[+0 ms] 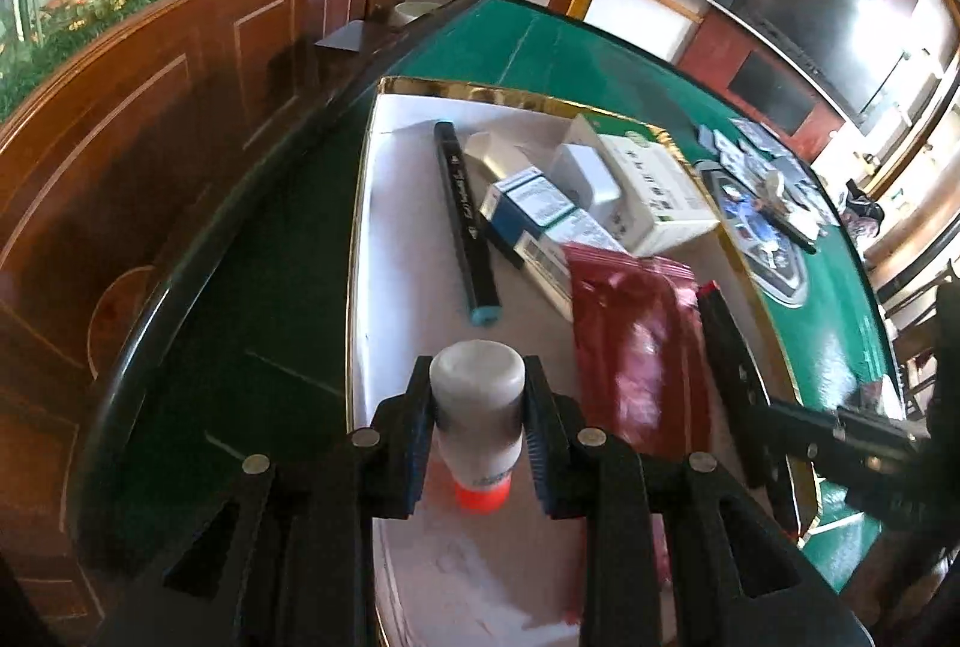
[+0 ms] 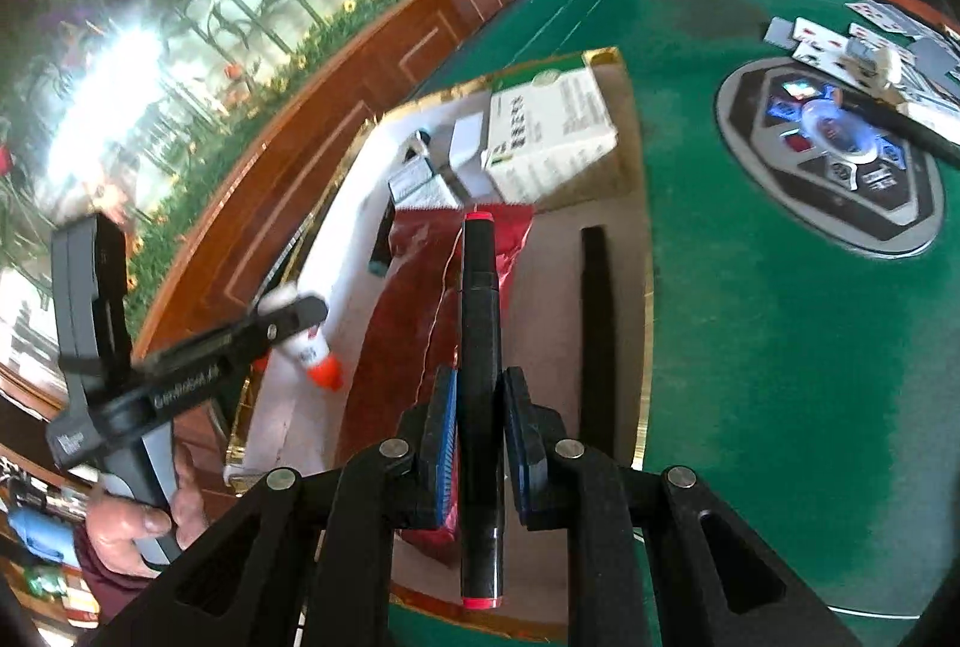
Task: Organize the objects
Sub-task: 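Lower the bottle into the tray with the left tool while the right tool places the marker there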
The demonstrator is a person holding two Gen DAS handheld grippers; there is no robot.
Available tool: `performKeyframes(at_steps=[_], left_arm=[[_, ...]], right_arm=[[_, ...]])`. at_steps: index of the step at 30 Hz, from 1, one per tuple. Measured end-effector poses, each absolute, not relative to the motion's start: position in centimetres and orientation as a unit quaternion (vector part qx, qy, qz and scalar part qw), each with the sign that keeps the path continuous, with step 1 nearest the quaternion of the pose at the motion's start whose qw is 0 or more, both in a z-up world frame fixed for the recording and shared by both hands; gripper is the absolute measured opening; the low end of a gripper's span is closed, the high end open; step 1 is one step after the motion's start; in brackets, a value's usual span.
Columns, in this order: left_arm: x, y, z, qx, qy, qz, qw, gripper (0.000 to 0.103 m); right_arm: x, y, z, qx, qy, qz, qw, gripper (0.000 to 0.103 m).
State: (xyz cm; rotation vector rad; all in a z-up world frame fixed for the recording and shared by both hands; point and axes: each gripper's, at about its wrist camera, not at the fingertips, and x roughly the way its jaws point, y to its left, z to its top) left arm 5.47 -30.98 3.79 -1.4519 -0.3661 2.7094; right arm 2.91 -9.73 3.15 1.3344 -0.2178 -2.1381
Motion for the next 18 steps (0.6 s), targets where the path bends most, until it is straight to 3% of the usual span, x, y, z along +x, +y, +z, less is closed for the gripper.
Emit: performKeyframes(at_steps=[3,6,8,12,13,18], left_arm=[[4.9,-31.0,3.3,-0.469,-0.119,0.875,0.019,0.027],[4.8,-31.2,3.3,-0.461,-0.131,0.877,0.024,0.035],[5.0,-31.1,3.5,-0.454,-0.137,0.88,0.029,0.051],[5.9,-30.6,4.4,-0.435,-0.135,0.889,0.036,0.073],[6.2,-30.5,4.7,-0.431,-0.132,0.892,0.031,0.083],[7.7,-30.7,6.0,-0.405,-0.128,0.905,0.012,0.089]], right_arm=[[3.0,-10.6,2.5,0.505,-0.061,-0.813,0.282,0.017],[3.0,-10.9,1.9,0.511,-0.051,-0.816,0.265,0.017],[3.1,-11.0,1.7,0.513,-0.045,-0.818,0.254,0.017],[3.5,-11.5,1.8,0.507,-0.019,-0.83,0.232,0.018],[3.5,-11.5,1.9,0.506,-0.014,-0.832,0.227,0.018],[3.9,-11.8,2.3,0.492,0.001,-0.843,0.217,0.023]])
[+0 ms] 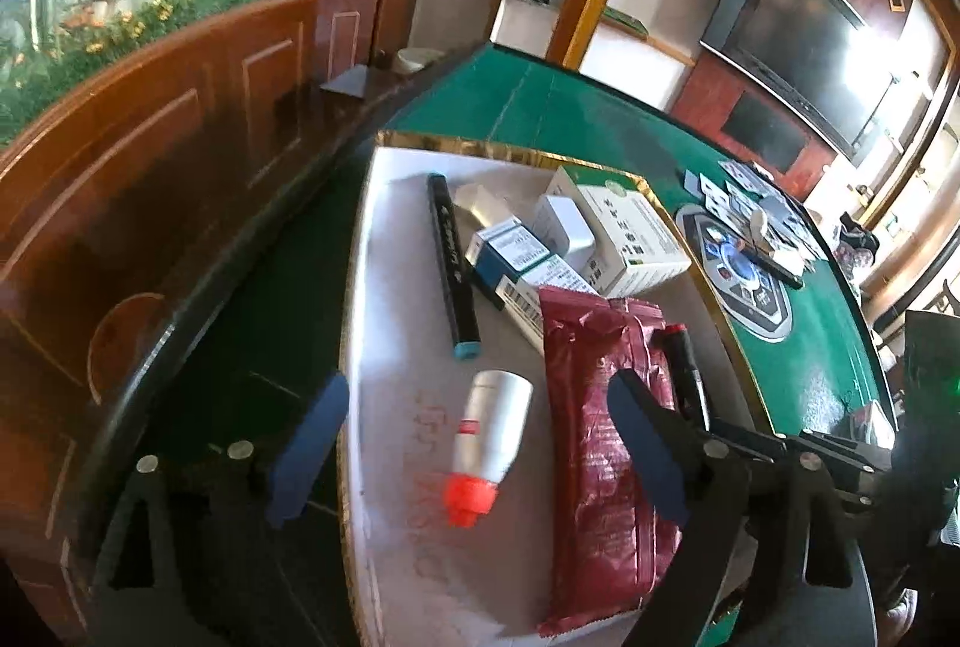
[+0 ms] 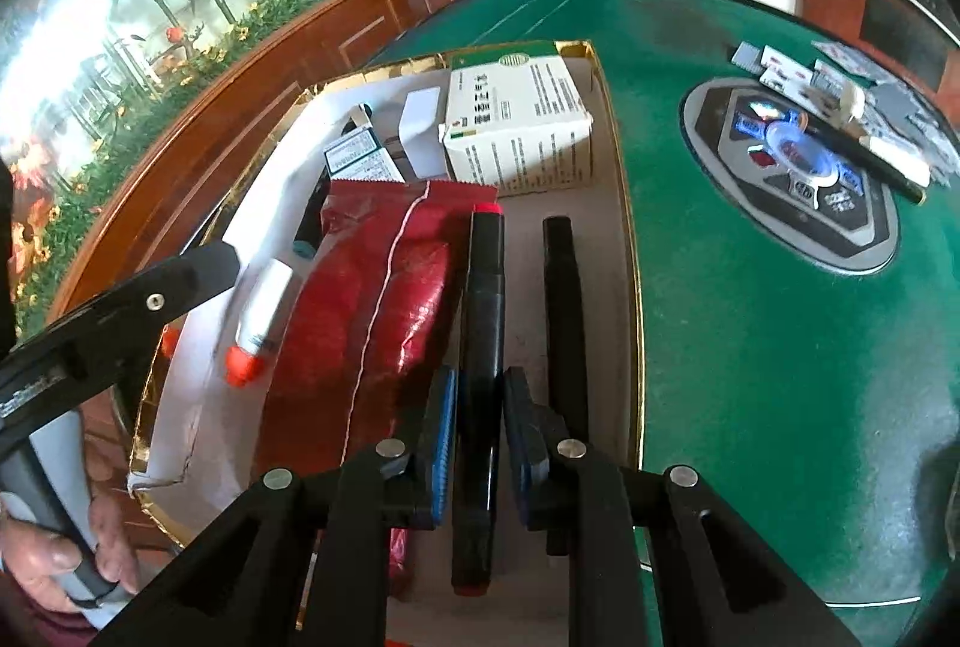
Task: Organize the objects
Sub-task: 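Lower the bottle into the tray with the left tool while the right tool places the marker there, then withdraw both open tools from the tray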
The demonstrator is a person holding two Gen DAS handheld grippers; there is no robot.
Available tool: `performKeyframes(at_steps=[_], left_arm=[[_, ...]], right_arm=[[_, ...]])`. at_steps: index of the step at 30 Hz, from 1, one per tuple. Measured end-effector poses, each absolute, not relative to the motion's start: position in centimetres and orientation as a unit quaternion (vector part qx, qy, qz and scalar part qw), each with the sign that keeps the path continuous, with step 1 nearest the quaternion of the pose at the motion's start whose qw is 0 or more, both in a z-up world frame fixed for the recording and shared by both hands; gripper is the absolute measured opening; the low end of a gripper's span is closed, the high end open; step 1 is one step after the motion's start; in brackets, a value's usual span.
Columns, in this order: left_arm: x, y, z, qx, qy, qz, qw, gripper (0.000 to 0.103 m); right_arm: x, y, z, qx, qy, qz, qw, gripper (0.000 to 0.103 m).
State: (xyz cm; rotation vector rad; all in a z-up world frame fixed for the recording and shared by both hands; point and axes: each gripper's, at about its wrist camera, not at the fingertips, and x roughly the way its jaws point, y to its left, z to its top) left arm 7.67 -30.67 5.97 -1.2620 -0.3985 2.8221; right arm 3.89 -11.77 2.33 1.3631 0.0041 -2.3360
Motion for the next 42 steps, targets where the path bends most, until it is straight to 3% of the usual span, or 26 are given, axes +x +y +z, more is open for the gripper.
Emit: performKeyframes(at_steps=[2,4,7,12,20,42], left_arm=[[8.5,-31.1,6.5,-0.392,-0.132,0.911,0.005,0.089],[9.2,-31.4,6.9,-0.379,-0.134,0.916,-0.003,0.09],[10.4,-32.1,7.6,-0.357,-0.136,0.924,-0.024,0.092],[12.0,-33.0,7.8,-0.338,-0.145,0.928,-0.055,0.093],[13.8,-32.2,8.2,-0.324,-0.132,0.932,-0.093,0.093],[13.9,-24.9,9.2,-0.339,-0.102,0.935,-0.034,0.093]], right_arm=[[4.0,-12.0,2.6,0.486,0.005,-0.847,0.217,0.039],[4.4,-12.0,3.2,0.471,0.007,-0.855,0.216,0.064],[5.8,-11.4,4.9,0.425,0.022,-0.882,0.201,0.079],[8.0,-10.8,7.0,0.359,0.055,-0.916,0.168,0.092],[10.1,-9.8,8.0,0.312,0.086,-0.935,0.145,0.096],[11.7,-3.7,8.5,0.3,0.048,-0.947,0.105,0.099]])
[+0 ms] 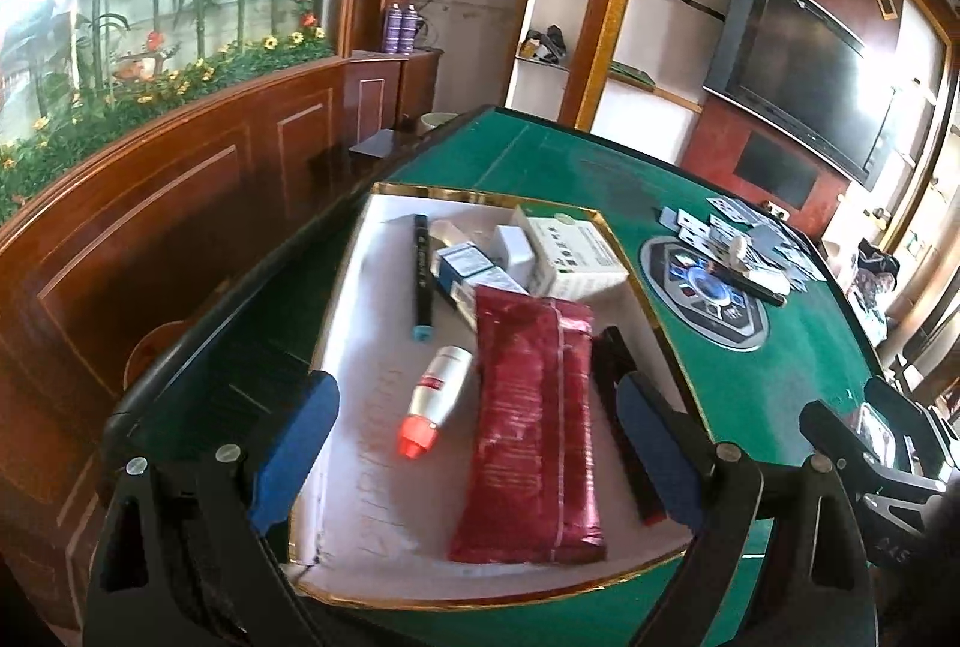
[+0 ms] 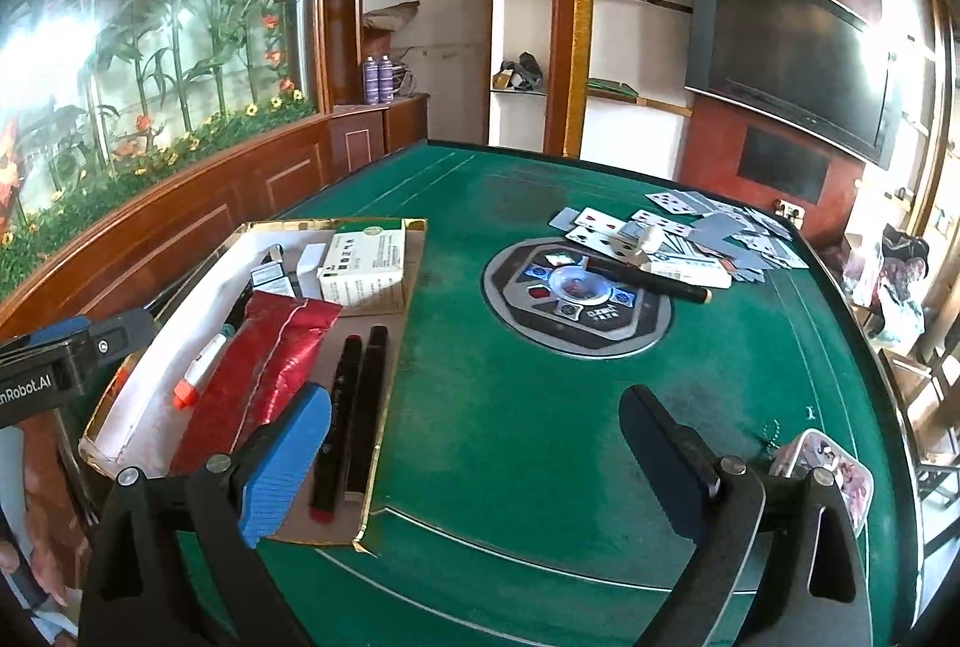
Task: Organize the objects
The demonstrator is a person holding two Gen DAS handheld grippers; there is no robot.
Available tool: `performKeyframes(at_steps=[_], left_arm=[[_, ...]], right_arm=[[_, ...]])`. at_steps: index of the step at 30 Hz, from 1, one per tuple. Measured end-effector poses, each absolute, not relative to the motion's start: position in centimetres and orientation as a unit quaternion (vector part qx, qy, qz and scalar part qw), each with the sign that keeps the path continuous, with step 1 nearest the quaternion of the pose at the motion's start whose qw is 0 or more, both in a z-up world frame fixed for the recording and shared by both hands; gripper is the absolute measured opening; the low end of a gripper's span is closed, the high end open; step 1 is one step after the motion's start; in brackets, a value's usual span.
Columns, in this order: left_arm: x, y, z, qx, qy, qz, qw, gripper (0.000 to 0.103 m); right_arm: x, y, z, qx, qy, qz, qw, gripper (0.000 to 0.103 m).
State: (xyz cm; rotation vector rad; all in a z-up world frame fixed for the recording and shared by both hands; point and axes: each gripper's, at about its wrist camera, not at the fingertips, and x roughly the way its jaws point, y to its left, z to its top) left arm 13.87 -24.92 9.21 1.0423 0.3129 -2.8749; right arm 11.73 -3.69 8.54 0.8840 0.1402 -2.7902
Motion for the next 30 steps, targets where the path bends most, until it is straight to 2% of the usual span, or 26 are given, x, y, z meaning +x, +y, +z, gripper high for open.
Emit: performKeyframes(at_steps=[11,17,27,30], left_arm=[[12.8,-21.7,9.0,0.358,0.077,-0.931,0.005,0.093],[11.0,-19.0,9.5,0.374,0.068,-0.924,-0.045,0.093],[7.2,-12.7,9.9,0.403,0.082,-0.902,-0.13,0.093],[5.7,-9.8,10.0,0.411,0.063,-0.896,-0.154,0.093]], right_arm=[[11.2,-0.8,7.8,0.312,0.026,-0.945,0.098,0.1],[9.4,5.2,6.9,0.332,-0.008,-0.942,0.053,0.1],[5.2,23.2,8.2,0.32,-0.208,-0.922,-0.064,0.1],[4.3,26.0,7.9,0.31,-0.228,-0.919,-0.085,0.1]])
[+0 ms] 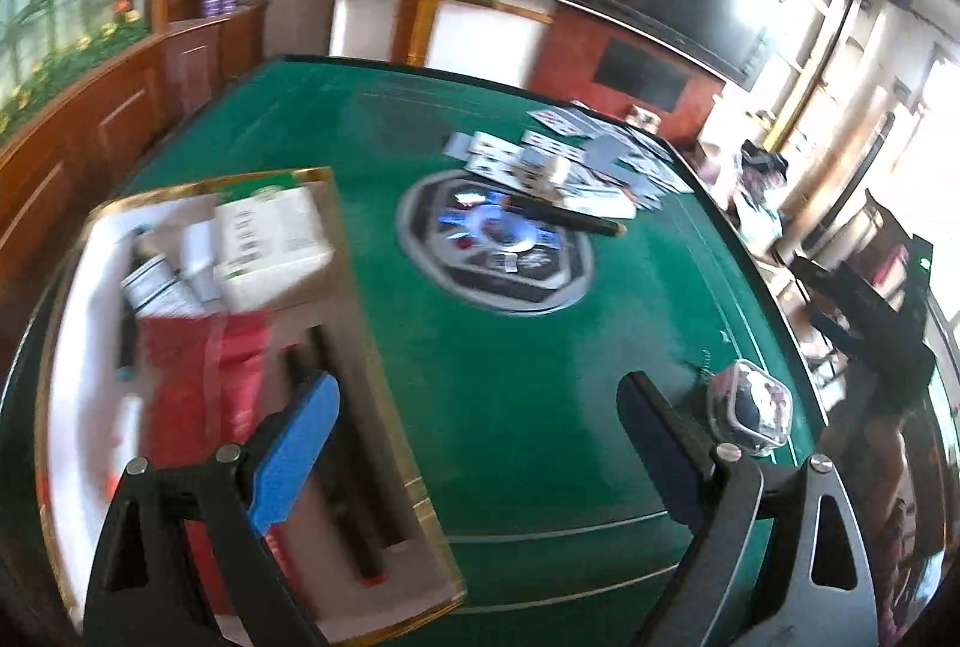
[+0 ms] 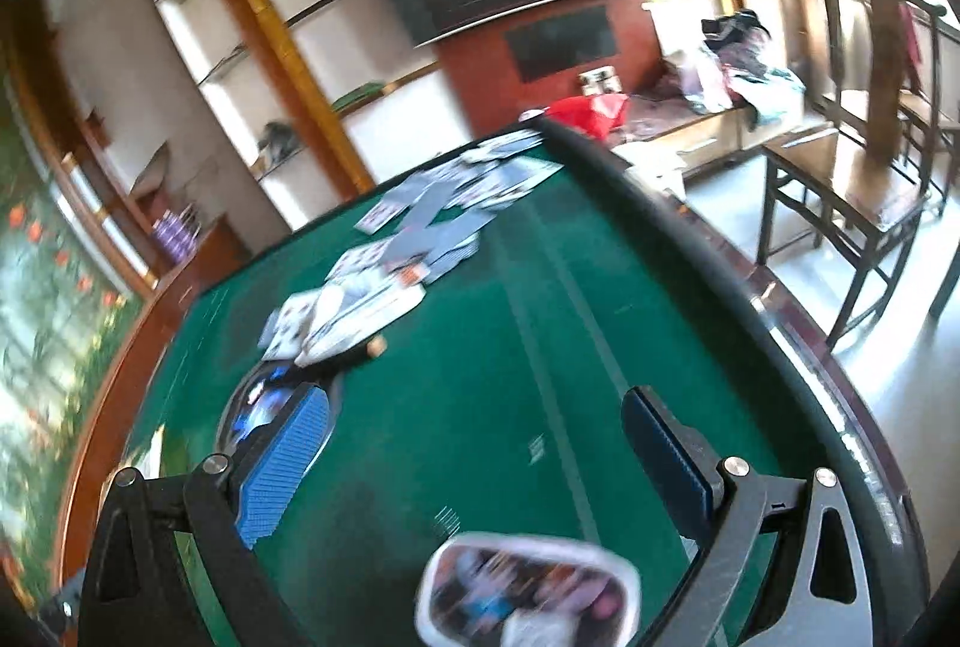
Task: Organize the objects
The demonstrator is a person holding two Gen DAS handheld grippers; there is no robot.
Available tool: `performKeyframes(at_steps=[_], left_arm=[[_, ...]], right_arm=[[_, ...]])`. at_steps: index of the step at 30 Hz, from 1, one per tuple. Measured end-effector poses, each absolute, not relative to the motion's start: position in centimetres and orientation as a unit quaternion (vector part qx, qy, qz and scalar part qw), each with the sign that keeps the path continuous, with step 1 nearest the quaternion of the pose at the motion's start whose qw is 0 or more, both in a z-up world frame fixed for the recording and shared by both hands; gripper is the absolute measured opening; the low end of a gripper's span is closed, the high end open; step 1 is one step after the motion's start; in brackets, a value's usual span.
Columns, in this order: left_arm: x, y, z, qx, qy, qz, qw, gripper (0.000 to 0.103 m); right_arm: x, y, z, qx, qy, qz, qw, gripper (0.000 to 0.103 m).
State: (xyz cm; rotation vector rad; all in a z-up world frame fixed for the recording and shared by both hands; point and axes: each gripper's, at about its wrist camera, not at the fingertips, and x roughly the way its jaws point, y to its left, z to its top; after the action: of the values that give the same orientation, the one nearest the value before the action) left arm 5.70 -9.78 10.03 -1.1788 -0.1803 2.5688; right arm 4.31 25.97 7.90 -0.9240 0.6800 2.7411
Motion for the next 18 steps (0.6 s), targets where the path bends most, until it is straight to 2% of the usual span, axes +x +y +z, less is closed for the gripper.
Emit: performKeyframes(at_steps=[6,14,18], left_arm=[[-1.6,-3.3,10.8,-0.41,0.006,0.893,0.187,0.093],[-11.9,6.5,4.3,-0.437,0.155,0.856,0.228,0.093],[-14.7,7.9,2.4,-0.452,0.16,0.839,0.257,0.093]], right_arm=[[3.8,29.1,5.8,-0.313,0.27,0.906,0.093,0.1],[4.9,32.8,5.1,-0.305,0.325,0.888,0.114,0.101],[4.7,34.1,4.4,-0.315,0.35,0.874,0.122,0.101]])
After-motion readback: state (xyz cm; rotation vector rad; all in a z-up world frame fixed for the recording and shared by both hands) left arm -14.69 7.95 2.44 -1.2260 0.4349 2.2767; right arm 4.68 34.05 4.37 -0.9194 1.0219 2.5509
